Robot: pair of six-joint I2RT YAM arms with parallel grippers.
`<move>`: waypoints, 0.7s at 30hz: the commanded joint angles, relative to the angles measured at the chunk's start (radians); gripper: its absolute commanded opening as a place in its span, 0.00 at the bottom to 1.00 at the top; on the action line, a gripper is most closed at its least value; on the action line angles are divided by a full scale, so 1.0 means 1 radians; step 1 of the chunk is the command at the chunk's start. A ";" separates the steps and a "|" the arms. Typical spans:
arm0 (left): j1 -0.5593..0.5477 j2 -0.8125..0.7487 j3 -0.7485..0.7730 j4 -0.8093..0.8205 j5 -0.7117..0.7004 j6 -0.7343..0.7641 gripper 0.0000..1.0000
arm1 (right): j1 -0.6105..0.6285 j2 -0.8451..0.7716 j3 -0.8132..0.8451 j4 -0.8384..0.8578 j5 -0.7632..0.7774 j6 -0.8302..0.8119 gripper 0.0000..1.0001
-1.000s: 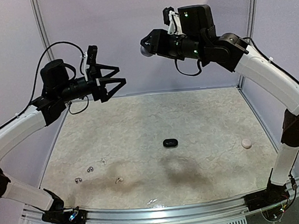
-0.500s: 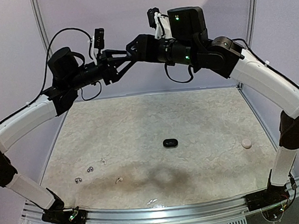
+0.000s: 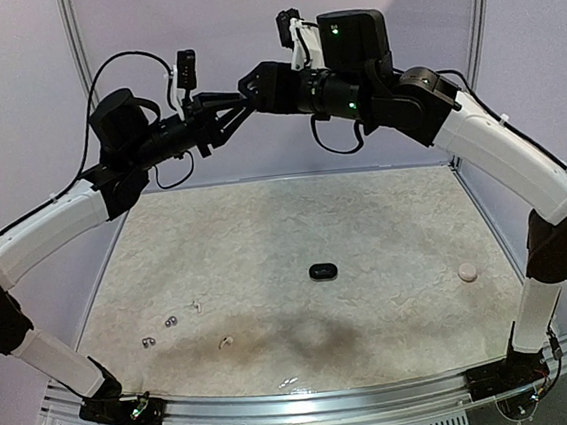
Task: Insert the wireless bluetooth earbuds into the charging case
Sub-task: Pass from the right arm to the left, then pass from the left arm to the right
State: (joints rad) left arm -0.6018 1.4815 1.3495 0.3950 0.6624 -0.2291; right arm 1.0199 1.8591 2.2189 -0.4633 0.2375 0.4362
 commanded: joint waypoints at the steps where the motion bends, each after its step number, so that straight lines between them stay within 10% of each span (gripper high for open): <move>1: 0.000 -0.021 -0.033 0.077 0.062 -0.066 0.00 | 0.002 -0.008 -0.001 0.016 -0.111 -0.111 0.82; 3: 0.016 -0.031 -0.057 0.140 0.070 -0.118 0.00 | -0.005 -0.054 -0.064 0.069 -0.147 -0.163 0.98; 12: 0.023 -0.072 -0.069 0.377 0.186 -0.245 0.00 | -0.149 -0.345 -0.521 0.549 -0.586 -0.018 0.99; 21: 0.003 -0.075 -0.062 0.413 0.209 -0.265 0.00 | -0.150 -0.261 -0.435 0.601 -0.779 -0.028 0.76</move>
State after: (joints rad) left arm -0.5854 1.4128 1.2789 0.7662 0.8383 -0.4812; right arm 0.8696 1.5356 1.7267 0.0811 -0.3920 0.3962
